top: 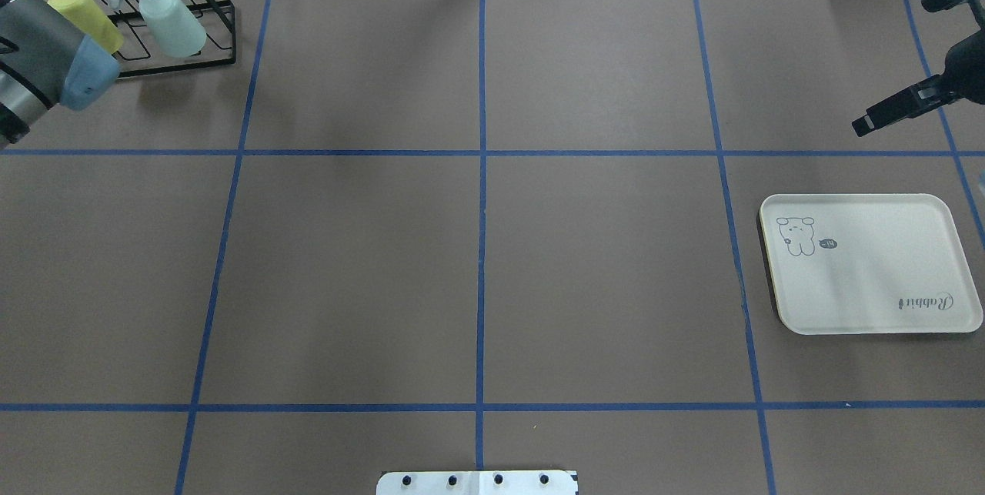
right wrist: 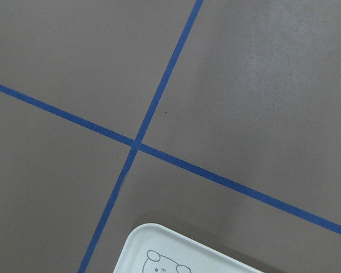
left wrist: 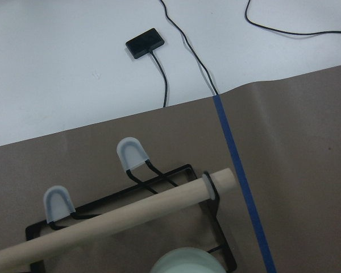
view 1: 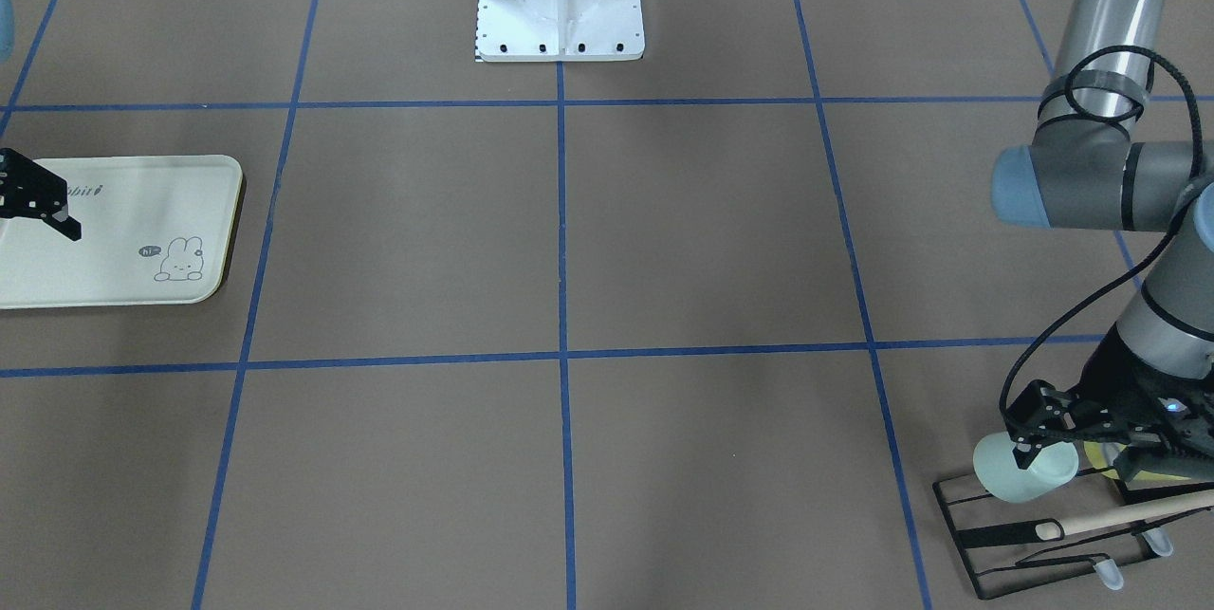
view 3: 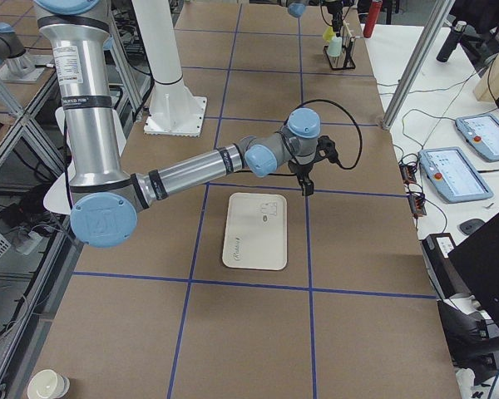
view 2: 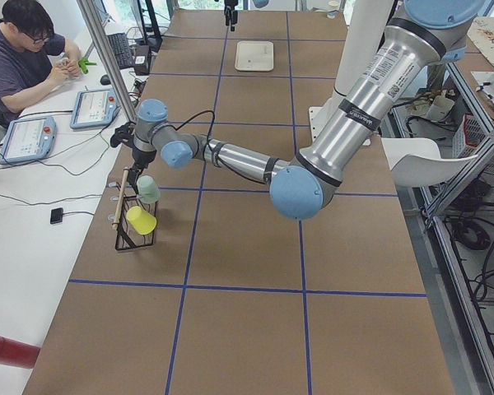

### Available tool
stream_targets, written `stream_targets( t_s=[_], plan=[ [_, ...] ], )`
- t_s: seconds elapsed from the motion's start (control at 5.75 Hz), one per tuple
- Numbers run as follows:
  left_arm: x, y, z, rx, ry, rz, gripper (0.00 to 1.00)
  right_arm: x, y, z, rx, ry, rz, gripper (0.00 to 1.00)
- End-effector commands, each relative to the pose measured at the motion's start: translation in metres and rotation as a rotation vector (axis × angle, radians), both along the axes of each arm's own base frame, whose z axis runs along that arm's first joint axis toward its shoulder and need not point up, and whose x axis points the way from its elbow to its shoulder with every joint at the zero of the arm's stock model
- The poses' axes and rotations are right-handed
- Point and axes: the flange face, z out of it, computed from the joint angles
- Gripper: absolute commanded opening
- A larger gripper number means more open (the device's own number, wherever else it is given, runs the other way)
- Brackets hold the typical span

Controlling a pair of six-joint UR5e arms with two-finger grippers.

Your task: Left arm grabs green cup and hands to right arm on tray

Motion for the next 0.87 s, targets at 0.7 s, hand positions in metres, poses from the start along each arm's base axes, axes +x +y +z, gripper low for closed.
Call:
stream_targets(
  t_s=[0.7],
  plan=[
    [0.0194,0.0058,0.0183,-0.031,0.002,0.013,1.00,0.0000,0.0001,-0.0004,0.001,0.000,0.000,1.00]
  ],
)
